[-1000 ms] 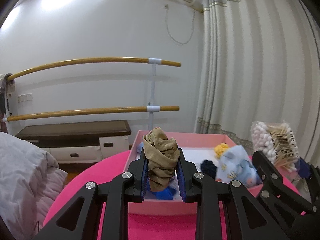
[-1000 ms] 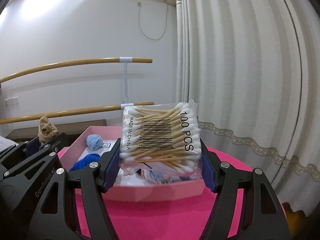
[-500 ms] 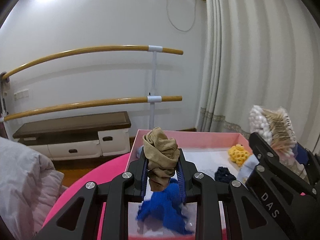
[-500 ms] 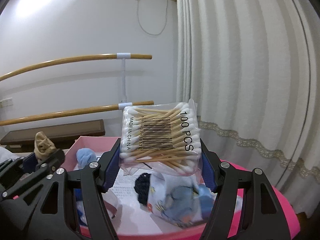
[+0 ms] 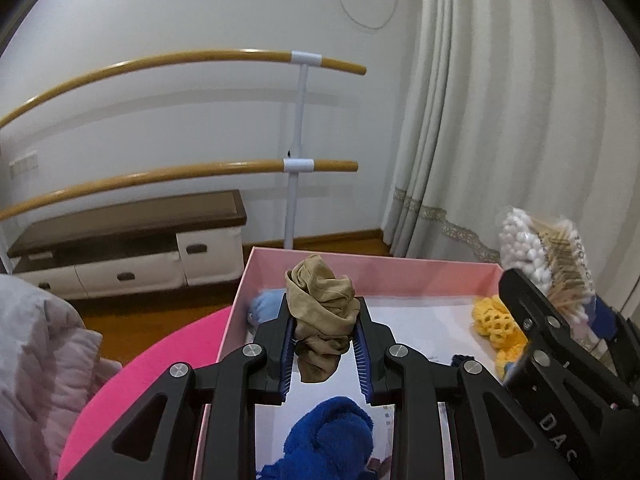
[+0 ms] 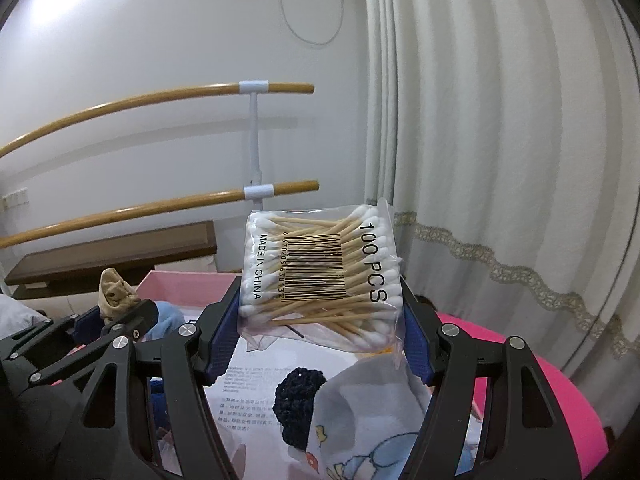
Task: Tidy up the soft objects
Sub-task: 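Open both tools to drop the scrunchie and cotton swab bag into the box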
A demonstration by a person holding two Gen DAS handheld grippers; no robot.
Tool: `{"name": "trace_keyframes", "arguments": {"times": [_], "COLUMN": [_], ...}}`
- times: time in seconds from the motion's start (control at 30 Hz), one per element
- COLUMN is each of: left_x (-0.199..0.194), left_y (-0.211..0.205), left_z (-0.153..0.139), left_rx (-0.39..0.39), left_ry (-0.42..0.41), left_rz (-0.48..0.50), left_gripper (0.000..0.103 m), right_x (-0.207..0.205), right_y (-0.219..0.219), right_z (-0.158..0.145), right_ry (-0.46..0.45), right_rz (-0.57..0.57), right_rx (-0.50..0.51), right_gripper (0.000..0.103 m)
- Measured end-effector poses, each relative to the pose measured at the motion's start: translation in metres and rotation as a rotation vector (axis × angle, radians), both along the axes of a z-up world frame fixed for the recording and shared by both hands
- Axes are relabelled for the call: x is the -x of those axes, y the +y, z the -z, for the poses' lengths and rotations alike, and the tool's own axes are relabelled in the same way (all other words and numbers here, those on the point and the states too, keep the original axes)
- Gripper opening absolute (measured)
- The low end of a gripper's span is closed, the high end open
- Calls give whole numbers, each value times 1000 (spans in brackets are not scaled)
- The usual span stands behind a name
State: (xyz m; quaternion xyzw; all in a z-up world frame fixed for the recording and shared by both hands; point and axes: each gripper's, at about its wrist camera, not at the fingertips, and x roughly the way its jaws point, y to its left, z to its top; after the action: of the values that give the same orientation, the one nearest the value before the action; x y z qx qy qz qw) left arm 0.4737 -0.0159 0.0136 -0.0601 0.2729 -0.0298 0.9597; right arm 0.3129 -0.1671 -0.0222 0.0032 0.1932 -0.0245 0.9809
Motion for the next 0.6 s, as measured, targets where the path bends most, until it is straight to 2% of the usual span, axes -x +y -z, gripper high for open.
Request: {"name": "trace_keyframes", "arguments": {"times": [0.17,0.23,0.27,0.37,0.43,0.53,0.6], "left_x": [-13,-13,-14,-16,-16,-15,2], "left_y": [-5,-9,-9,-7,-5,-2,0], "left_z": [-8,-10,-12,-15,-15,-18,-17], "left_rx": [-60,-81,-84,-67,-56,-36,-40], "left_ry": [-1,-2,-8,-10,-4,-4,-10], "left_rz": [3,-11,-17,-20,-29,-22,-25], "left_gripper": [29,45,48,64,78,86,90], "right_x": [-2,-1,0,0,1,0,0], "right_y": [1,-1,-4,-14,-19,-25,-28], "right_z": [2,2,2,-2,-4,-9,-11], "right_ry": [38,45,47,51,49,44,44], "right_rz": [-1,13,18,34,42,41,42], "right_rx": [10,1,-12,-42,-52,-61,-61], "right_gripper": [67,67,68,79,84,92,95]}}
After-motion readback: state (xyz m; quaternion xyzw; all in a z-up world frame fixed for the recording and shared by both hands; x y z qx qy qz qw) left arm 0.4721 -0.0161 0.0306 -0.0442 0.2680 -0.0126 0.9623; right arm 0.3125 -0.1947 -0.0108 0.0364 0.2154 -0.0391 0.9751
